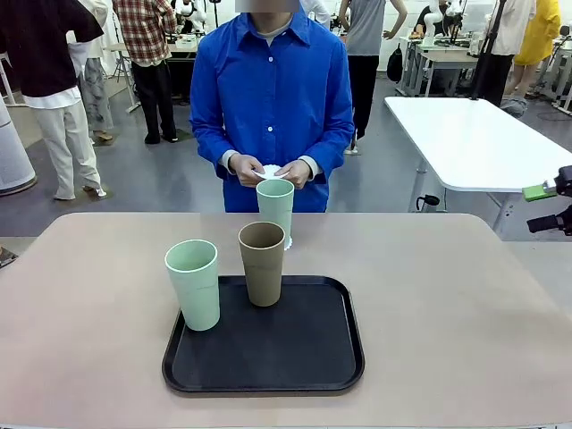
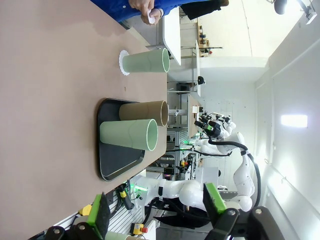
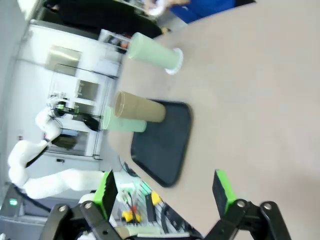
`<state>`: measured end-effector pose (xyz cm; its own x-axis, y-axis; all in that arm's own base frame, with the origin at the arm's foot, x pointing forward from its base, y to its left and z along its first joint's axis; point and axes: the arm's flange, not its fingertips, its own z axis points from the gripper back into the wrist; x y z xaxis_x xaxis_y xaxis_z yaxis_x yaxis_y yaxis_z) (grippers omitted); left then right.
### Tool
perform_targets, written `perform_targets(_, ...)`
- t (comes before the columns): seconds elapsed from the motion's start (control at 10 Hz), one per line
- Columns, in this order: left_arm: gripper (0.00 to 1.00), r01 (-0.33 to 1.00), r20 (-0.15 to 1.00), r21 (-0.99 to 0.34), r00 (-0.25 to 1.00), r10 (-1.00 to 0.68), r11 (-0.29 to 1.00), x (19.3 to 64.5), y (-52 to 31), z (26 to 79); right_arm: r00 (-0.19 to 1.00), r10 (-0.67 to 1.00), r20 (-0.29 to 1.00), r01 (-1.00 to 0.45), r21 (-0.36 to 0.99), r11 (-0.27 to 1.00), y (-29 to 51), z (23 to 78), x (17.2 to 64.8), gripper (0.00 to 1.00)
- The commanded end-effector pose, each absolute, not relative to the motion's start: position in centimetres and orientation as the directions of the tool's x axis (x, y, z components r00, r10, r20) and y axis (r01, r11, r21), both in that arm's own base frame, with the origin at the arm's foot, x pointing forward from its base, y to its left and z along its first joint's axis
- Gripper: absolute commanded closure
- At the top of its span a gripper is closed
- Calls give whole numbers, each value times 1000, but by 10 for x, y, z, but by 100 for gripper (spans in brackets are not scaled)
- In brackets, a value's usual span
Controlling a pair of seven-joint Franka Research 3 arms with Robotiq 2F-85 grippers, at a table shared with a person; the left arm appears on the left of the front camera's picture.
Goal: Place coasters on the table and set cups on them.
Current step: Take one Reusable plastic cup from the Flat Tray and place it on a coaster set by the human.
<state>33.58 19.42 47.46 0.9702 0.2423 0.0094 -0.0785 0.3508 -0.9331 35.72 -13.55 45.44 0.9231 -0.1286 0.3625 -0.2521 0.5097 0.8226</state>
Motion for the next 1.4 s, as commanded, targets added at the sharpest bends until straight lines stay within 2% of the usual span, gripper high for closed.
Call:
perform_targets(0.0, 0, -74, 12, -937, 970, 244, 341, 334, 194, 476, 909, -108, 402, -341, 869, 359, -122, 431, 375, 0)
perform_targets(0.3, 0, -74, 12, -937, 970, 244, 341, 334, 194, 476, 947, -35, 319, -292, 901, 321, -104, 408, 404, 0)
perform_targets(0.7, 0, -74, 12, -937, 970, 244, 341, 334, 194, 476, 958, 4, 288, -267, 883, 386, -100, 420, 402, 0)
perform_targets(0.8, 0, -74, 12, -937, 970, 244, 341, 334, 194, 476, 959, 45, 280, -267, 837, 477, -92, 421, 403, 0)
perform_targets(0.9, 0, -74, 12, -937, 970, 244, 341, 334, 194, 476, 951, -4, 309, -285, 884, 371, -98, 412, 406, 0)
perform_targets(1.2, 0, -74, 12, -937, 970, 244, 341, 334, 194, 476, 952, 17, 304, -285, 869, 404, -99, 415, 406, 0)
perform_targets(1.3, 0, -74, 12, -937, 970, 244, 341, 334, 194, 476, 973, 15, 229, -225, 937, 268, -106, 426, 414, 0)
